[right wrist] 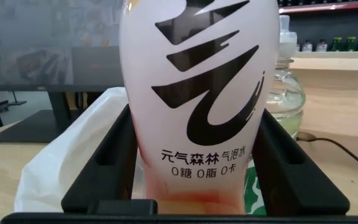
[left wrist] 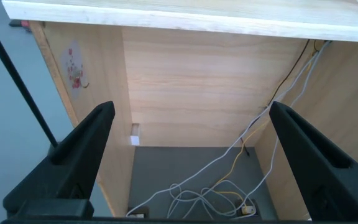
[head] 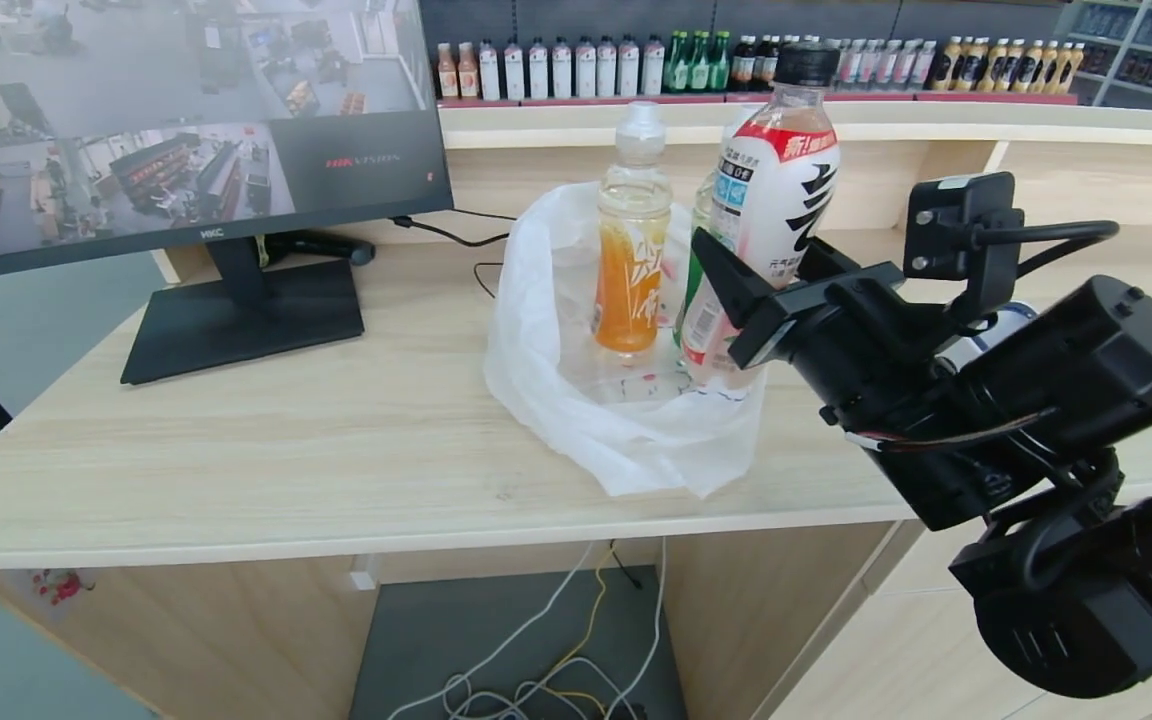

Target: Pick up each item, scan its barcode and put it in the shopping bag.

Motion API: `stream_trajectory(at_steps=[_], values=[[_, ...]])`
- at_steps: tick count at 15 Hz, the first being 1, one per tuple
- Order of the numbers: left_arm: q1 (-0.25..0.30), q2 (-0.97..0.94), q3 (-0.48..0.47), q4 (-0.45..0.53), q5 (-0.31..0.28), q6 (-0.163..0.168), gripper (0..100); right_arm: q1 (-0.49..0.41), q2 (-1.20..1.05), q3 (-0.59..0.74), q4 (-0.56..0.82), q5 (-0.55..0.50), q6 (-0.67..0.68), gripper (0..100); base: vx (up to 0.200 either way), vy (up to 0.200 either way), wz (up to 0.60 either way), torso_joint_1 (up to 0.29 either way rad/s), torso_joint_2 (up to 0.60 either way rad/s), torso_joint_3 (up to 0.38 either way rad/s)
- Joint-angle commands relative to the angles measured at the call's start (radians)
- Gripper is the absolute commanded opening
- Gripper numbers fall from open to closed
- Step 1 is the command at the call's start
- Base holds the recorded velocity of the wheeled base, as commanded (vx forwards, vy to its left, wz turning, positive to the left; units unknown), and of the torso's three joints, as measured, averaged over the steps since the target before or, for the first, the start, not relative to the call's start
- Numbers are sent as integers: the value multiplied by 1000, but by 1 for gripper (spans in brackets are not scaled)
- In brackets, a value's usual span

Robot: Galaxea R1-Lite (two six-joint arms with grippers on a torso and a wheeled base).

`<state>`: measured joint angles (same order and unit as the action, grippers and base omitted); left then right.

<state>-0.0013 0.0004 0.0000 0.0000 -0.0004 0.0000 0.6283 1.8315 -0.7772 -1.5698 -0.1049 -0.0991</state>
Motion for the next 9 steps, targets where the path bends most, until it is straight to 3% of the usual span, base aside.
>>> stream_trajectory(at_steps=[1, 9], values=[[0, 0, 0, 0, 0, 0, 100, 5, 28, -13, -1, -1, -1, 0, 0, 0, 0, 0, 0, 0], [0, 0, 0, 0, 0, 0, 100, 7, 109, -93, -1, -1, 4, 0, 0, 0, 0, 0, 0, 0]])
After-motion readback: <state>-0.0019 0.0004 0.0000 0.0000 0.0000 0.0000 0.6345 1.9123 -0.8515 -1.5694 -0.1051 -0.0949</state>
